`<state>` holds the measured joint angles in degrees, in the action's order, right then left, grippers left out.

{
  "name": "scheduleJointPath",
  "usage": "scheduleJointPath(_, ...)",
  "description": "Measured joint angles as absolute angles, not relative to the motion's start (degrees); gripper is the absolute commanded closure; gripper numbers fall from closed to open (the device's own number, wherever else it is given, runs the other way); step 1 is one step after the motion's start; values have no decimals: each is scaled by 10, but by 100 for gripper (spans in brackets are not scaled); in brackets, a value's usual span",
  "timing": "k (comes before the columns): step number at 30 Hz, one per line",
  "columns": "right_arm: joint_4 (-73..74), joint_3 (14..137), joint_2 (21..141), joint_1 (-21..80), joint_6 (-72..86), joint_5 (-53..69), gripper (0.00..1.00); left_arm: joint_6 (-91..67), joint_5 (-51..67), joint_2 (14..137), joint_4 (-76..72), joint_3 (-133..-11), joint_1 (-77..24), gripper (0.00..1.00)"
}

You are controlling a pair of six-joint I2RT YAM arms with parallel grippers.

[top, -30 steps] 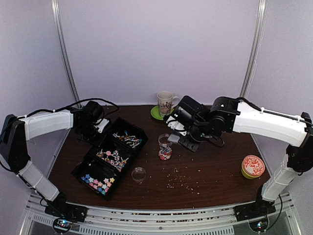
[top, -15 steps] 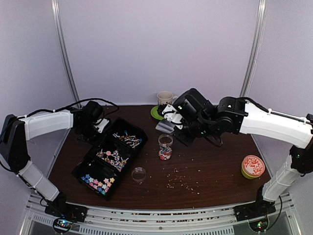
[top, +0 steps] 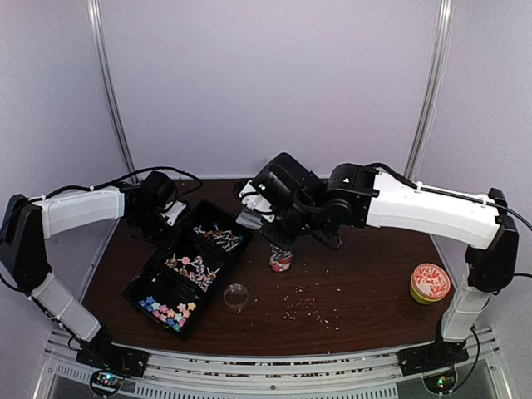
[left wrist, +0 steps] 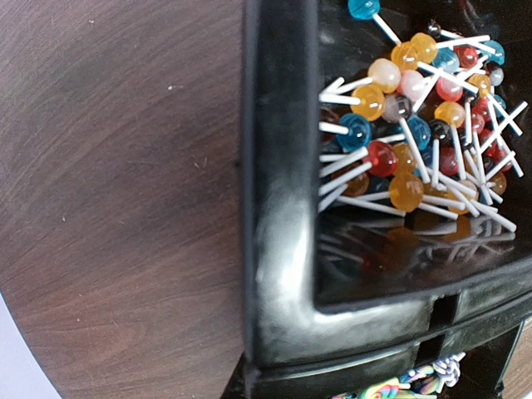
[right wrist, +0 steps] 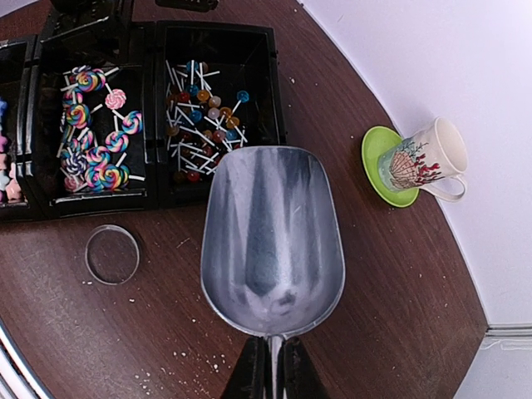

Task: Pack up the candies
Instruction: Scoop the fake candies from the storage box.

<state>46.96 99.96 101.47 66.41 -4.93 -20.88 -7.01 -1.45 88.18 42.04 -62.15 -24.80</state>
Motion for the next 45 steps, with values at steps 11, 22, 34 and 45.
scheduleJointPath(11,530,1096,1121,665,-16,-210,100,-70,-9,882,420,-622,-248,100)
scheduleJointPath(22,577,1201,1235,665,1,-214,100,-70,1,878,420,-622,-248,100)
scheduleJointPath(34,588,1244,1280,660,9,-233,100,-60,5,856,417,-622,-254,100)
scheduleJointPath(45,573,1265,1314,654,15,-230,100,-53,-13,854,422,-615,-267,100)
